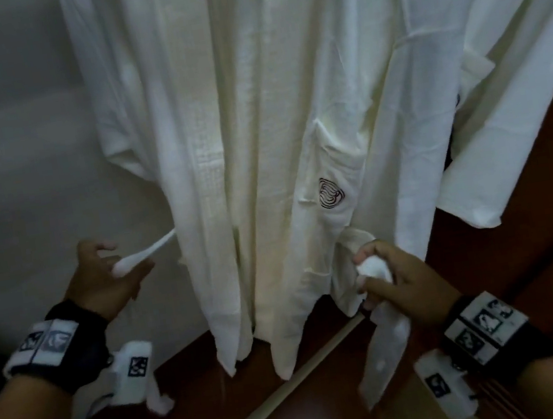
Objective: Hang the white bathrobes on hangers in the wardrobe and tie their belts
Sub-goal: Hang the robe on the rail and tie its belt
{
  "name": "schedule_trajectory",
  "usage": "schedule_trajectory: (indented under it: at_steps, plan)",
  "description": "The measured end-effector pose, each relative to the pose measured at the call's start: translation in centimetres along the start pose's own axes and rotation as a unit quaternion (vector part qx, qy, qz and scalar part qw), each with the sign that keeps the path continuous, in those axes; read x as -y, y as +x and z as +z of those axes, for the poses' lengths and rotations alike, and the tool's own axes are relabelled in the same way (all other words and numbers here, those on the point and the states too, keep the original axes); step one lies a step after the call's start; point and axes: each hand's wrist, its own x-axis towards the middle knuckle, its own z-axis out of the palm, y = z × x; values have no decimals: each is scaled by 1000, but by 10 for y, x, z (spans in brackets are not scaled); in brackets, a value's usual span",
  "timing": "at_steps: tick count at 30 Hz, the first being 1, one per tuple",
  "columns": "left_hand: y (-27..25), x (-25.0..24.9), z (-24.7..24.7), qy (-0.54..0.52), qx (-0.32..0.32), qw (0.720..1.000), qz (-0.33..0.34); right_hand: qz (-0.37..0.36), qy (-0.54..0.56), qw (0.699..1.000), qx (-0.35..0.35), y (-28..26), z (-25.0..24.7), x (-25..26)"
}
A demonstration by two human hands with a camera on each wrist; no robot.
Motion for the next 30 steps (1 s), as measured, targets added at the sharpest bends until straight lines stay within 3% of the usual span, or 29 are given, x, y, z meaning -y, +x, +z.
schedule_trajectory:
  at_steps: [2,4,6,9,15,18,22,27,30]
  plan:
    - [-27,4,15,-72,23,997,27,-21,30,999,39,-5,20,3]
    - [-49,20,28,-131,90,987,36,-22,56,994,91,-7,39,0]
    - [-64,34,39,-141,148,979,17,-43,8,989,140,-6,54,-8]
    - [-81,42,60,-141,174,974,-13,-104,-140,972,160,-6,71,-7]
    - [-109,23,97,-205,215,954,-36,-178,-200,949,167,-2,95,2]
    - [-120,19,110,-230,262,937,-35,-174,-220,951,130,0,100,4]
    - [-128,20,120,-213,331,919,-21,-161,-139,975,61,3,100,3]
    - [-130,10,121,-233,350,907,-27,-105,-175,978,29,4,93,-4]
    - [-128,9,124,-205,357,911,-23,-72,-140,988,0,2,91,-14]
